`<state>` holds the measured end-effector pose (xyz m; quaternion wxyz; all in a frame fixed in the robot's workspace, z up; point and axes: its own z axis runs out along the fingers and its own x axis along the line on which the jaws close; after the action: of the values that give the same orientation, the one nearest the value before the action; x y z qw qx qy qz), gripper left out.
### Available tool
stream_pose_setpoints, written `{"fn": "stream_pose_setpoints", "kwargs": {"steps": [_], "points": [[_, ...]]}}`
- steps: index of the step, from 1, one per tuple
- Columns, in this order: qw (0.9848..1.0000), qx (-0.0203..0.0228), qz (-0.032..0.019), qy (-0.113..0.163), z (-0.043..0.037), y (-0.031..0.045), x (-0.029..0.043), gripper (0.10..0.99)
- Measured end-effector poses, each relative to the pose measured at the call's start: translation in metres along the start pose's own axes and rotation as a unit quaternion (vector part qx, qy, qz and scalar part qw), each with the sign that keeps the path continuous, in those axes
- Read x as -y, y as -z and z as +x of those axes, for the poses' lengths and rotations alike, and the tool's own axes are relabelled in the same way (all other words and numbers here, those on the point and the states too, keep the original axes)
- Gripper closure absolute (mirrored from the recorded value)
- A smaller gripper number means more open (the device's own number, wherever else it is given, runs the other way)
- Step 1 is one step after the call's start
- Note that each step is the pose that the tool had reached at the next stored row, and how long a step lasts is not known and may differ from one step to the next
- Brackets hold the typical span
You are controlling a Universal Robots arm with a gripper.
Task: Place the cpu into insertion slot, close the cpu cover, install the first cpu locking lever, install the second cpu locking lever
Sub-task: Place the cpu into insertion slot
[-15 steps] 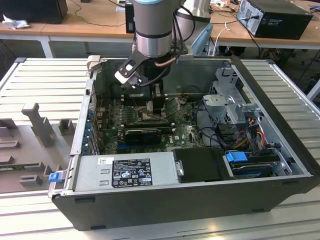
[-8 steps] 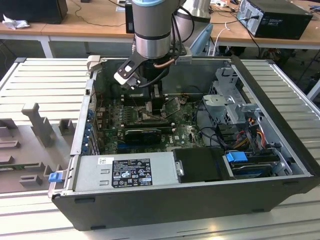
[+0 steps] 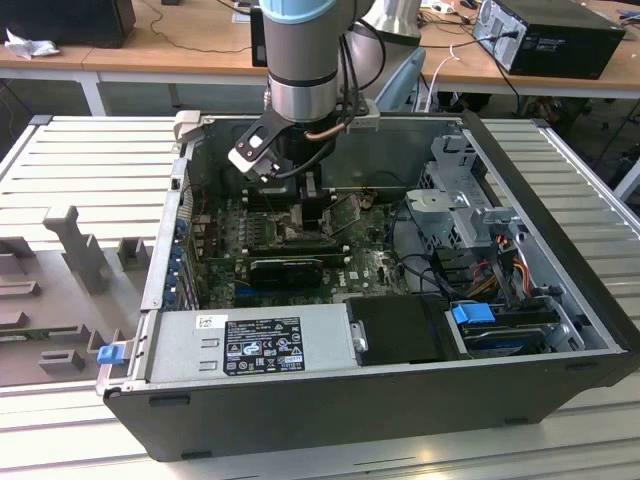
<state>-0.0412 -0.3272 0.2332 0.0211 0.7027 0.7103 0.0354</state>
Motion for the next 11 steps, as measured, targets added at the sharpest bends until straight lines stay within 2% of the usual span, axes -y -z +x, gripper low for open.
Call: {"fn": "stream_pose_setpoints", "kwargs": {"steps": [3, 6, 8, 11], "points": [[1.0, 0.0001, -0.0001, -0.001, 0.0018, -0.0025, 0.0062, 0.545], [1.0, 0.0004, -0.0001, -0.004, 0.0025, -0.008, 0.0067, 0.545], [1.0, 0.0005, -0.0002, -0.006, 0.003, -0.0168, 0.0076, 0.545], [0.9999, 0.0011, -0.0003, -0.013, 0.0046, -0.0217, 0.0082, 0.545]]}}
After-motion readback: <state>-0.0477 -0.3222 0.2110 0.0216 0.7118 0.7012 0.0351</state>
